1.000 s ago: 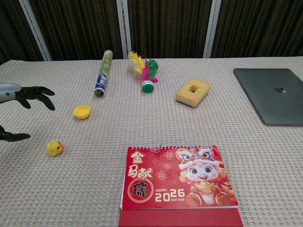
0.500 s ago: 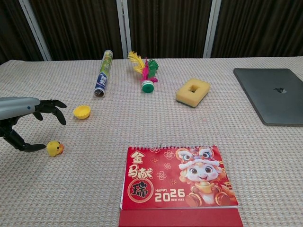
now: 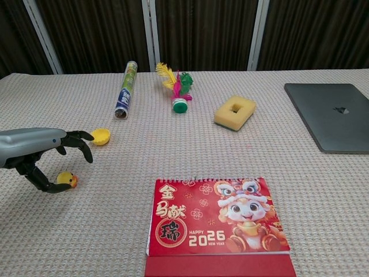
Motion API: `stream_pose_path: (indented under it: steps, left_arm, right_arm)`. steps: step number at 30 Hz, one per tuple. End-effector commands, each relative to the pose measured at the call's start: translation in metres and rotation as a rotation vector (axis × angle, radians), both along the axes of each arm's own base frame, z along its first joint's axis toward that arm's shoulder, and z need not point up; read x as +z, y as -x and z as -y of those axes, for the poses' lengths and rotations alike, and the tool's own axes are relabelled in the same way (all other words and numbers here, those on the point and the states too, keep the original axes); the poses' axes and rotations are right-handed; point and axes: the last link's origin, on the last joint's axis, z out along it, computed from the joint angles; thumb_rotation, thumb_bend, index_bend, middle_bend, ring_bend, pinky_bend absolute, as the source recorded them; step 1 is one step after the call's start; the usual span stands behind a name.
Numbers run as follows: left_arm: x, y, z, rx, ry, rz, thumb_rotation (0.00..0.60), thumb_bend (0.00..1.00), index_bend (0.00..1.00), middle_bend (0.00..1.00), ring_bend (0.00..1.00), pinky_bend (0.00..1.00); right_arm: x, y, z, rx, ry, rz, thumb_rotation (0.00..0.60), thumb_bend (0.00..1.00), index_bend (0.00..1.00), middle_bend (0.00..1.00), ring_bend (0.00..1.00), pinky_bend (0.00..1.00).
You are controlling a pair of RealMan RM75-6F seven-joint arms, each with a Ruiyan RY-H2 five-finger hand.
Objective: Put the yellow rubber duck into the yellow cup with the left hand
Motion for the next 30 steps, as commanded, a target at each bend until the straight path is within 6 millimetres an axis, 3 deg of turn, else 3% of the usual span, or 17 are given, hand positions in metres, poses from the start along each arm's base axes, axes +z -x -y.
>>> stream_pose_path:
  steps: [1,18,30]
  left_arm:
    - [-0.002,0.000,0.002,0.004,0.002,-0.003,0.600,0.33,0.29,0.00,0.08,0.19]
    - [0.001,0.011,0.001,0.087,-0.009,0.005,0.600,0.33,0.35,0.00,0.08,0.19]
    - [-0.004,0.008,-0.003,0.113,-0.003,0.029,0.600,0.33,0.37,0.00,0.08,0.19]
  right_arm:
    - [0.000,0.000,0.000,-0.001,0.000,0.000,0.600,0.03,0.44,0.19,0.00,0.00]
    - [0.000,0.000,0.000,-0.002,0.001,0.005,0.600,0.03,0.44,0.19,0.00,0.00]
    - [0.001,0.000,0.000,-0.006,0.005,0.011,0.600,0.03,0.44,0.19,0.00,0.00]
